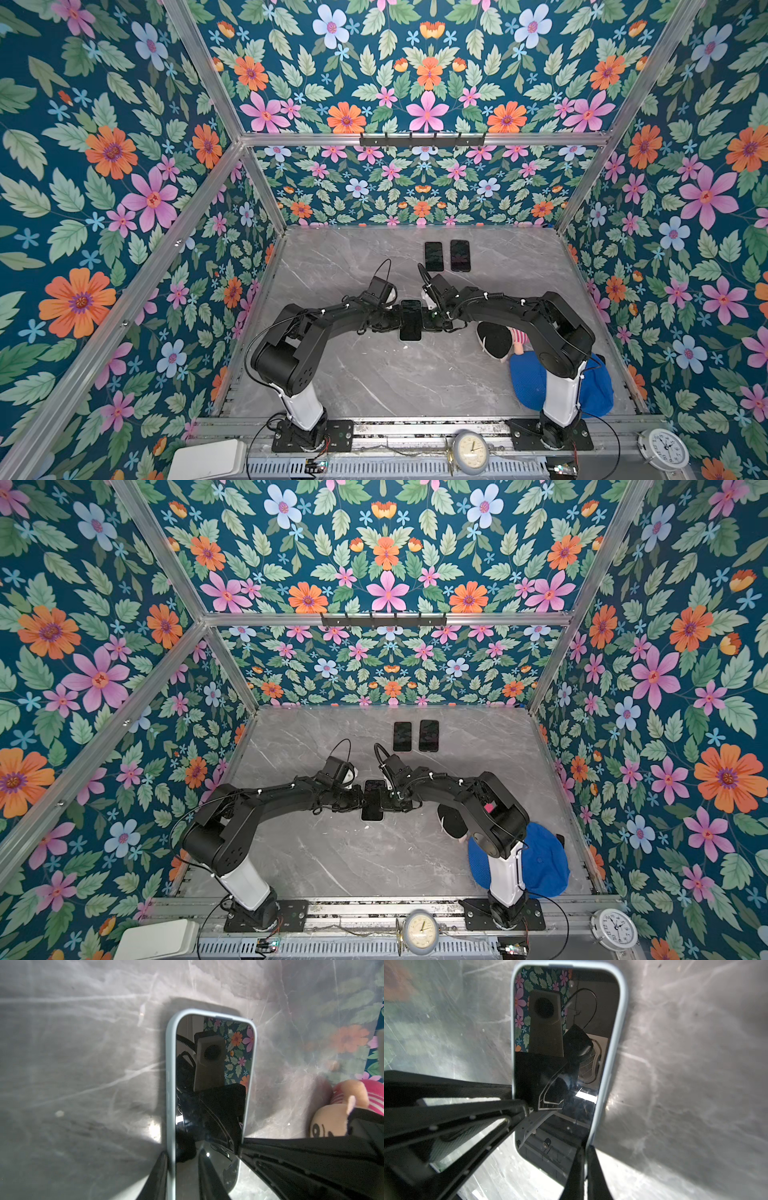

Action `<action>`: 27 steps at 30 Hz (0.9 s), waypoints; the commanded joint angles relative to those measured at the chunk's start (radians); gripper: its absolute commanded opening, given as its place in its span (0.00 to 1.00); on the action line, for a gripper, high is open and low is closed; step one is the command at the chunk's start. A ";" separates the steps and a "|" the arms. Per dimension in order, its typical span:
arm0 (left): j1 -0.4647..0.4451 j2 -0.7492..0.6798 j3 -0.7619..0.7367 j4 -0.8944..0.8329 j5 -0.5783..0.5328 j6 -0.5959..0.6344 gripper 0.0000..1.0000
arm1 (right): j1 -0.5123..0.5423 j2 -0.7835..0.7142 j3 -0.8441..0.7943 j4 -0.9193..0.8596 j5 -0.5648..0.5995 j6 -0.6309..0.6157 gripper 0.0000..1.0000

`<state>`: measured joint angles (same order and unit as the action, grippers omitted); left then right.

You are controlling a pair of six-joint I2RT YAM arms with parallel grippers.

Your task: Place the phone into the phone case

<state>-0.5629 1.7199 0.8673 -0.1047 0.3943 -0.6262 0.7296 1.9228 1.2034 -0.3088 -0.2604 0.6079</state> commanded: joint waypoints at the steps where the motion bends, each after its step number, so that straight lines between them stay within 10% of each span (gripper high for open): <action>1: -0.009 0.002 0.003 -0.065 0.024 0.000 0.30 | 0.014 -0.023 0.007 -0.002 -0.044 0.000 0.20; 11: -0.100 -0.009 0.238 -0.445 -0.392 -0.027 0.51 | -0.019 -0.250 -0.105 -0.037 0.110 -0.042 0.44; 27: -0.250 0.217 0.570 -0.661 -0.454 -0.033 0.83 | -0.079 -0.543 -0.406 0.091 0.283 -0.103 0.84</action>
<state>-0.8066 1.9163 1.4113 -0.6823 -0.0315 -0.6556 0.6559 1.3918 0.8127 -0.2508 -0.0105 0.5182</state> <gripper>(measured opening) 0.835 0.827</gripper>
